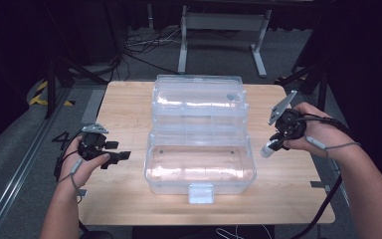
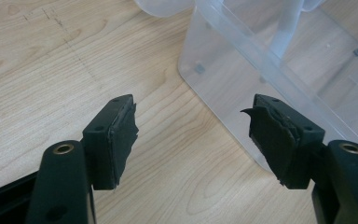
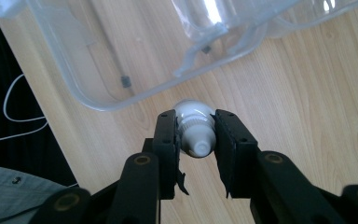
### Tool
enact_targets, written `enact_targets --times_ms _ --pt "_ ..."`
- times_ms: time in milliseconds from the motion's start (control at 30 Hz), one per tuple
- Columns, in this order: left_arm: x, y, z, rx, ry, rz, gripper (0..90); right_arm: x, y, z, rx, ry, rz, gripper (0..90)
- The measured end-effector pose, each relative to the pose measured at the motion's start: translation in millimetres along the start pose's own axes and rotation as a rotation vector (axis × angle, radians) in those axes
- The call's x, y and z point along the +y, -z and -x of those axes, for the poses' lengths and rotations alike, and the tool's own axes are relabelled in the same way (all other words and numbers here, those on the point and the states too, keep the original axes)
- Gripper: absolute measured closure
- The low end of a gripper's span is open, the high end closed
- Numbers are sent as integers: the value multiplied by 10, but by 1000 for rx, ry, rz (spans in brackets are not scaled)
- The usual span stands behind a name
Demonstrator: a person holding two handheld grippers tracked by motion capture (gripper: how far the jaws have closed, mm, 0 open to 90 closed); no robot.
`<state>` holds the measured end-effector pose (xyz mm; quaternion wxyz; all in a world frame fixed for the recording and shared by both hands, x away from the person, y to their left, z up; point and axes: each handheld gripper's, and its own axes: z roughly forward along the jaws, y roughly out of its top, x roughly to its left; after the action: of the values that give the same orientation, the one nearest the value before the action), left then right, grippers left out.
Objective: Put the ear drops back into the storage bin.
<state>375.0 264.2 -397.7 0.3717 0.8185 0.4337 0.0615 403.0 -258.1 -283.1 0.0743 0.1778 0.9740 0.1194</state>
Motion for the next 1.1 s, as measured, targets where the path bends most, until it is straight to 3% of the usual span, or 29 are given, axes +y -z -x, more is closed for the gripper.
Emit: enact_targets --times_ms 233,467,667,1100 --pt "2 -5 13 0 -1 3 322 97 113 -214 6 67 12 711" --pt "-1 -20 17 -4 0 -4 322 224 130 -406 49 137 14 711" --pt "-11 -10 9 -4 2 0 322 311 44 -482 79 183 -5 711" --pt "-23 -7 0 -6 5 -4 322 456 -193 -507 104 238 -72 711"
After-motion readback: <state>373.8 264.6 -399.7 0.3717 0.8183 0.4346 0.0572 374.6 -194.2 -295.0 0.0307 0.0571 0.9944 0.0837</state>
